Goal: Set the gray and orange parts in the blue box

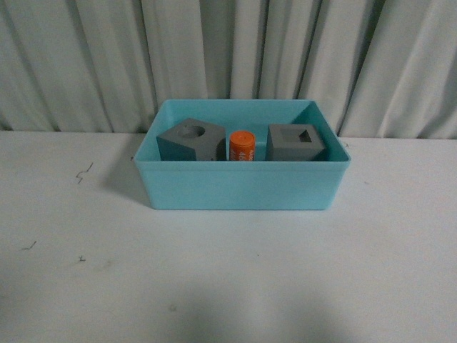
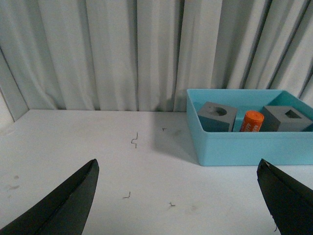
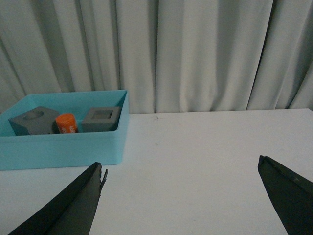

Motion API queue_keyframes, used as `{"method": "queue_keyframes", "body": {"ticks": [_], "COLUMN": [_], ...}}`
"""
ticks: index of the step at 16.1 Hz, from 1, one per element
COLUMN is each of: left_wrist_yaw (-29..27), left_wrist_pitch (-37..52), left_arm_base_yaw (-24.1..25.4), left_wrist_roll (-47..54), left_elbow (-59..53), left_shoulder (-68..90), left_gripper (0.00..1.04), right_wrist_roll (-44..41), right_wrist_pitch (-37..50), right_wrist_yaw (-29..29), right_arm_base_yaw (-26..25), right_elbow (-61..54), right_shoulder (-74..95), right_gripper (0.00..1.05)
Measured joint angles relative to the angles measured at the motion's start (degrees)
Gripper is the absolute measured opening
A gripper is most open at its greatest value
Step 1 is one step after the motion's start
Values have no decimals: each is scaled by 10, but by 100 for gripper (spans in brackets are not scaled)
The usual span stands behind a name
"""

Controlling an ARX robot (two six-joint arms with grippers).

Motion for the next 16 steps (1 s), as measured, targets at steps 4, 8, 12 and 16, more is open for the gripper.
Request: {"method": "queue_keyframes", "body": {"ticks": [4,8,12,16], "left_wrist_yaw": [0,0,0,0], "left_wrist_pitch": [0,0,0,0], "left_arm_base_yaw": [0,0,0,0], "left_wrist_roll": [0,0,0,0], "left_elbow": [0,0,0,0], "left_shoulder": [0,0,0,0], "left_gripper": [98,98,98,98], "right_wrist_roll": [0,0,0,0], "right_wrist_pitch": [0,0,0,0], "right_wrist_yaw": [0,0,0,0], "right_arm_base_yaw": [0,0,0,0], "right_elbow": [0,0,0,0], "right_shoulder": [0,0,0,0], "right_gripper": [98,98,98,98]}}
